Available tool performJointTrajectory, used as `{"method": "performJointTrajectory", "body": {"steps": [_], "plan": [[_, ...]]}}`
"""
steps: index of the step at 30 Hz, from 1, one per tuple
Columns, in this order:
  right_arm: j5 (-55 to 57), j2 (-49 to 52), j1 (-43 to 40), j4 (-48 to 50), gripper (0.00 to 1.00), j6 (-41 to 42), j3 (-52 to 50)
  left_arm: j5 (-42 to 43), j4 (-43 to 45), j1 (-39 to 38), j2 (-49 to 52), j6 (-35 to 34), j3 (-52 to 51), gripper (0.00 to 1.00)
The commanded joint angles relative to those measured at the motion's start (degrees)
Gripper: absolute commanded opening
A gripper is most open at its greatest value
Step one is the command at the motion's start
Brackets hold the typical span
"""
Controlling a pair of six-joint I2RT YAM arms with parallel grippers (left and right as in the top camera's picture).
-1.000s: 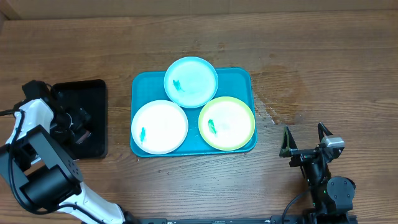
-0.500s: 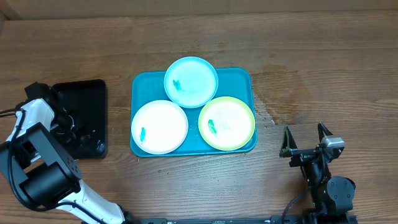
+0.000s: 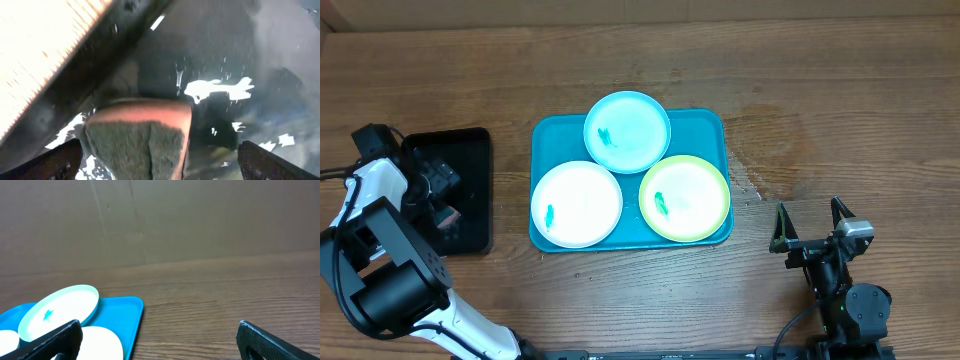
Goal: Clean dirty plates on tray and stack at the side
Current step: 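Grasp the pink-and-green sponge on the black tray with the left gripper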
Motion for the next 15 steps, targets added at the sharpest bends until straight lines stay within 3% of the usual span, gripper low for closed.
{"method": "performJointTrajectory", "body": {"steps": [1,6,7,11,12,13,14,15], "plan": [[-0.1,-0.5,-0.2,0.5,1.0,-0.2,-0.6,-1.6,0.7,0.2,0.8,0.1,0.8,0.88],[-0.1,-0.5,-0.2,0.5,1.0,-0.2,-0.6,-1.6,0.3,0.2,0.8,0.1,0.8,0.11],[-0.1,-0.5,-0.2,0.5,1.0,-0.2,-0.6,-1.6,0.2,0.2,0.8,0.1,0.8,0.04],[-0.1,-0.5,-0.2,0.5,1.0,-0.2,-0.6,-1.6,-0.7,0.2,0.8,0.1,0.8,0.04],[-0.1,-0.5,-0.2,0.5,1.0,-0.2,-0.6,-1.6,-1.2,0.2,0.8,0.1,0.8,0.19],[-0.1,-0.5,-0.2,0.5,1.0,-0.2,-0.6,-1.6,-1.9,0.2,0.8,0.1,0.8,0.45],[-0.1,-0.5,-0.2,0.5,1.0,-0.2,-0.6,-1.1,-2.8,0.2,0.8,0.1,0.8,0.79],[-0.1,-0.5,-0.2,0.5,1.0,-0.2,-0.6,-0.1,-3.8,0.2,0.8,0.1,0.8,1.0]]}}
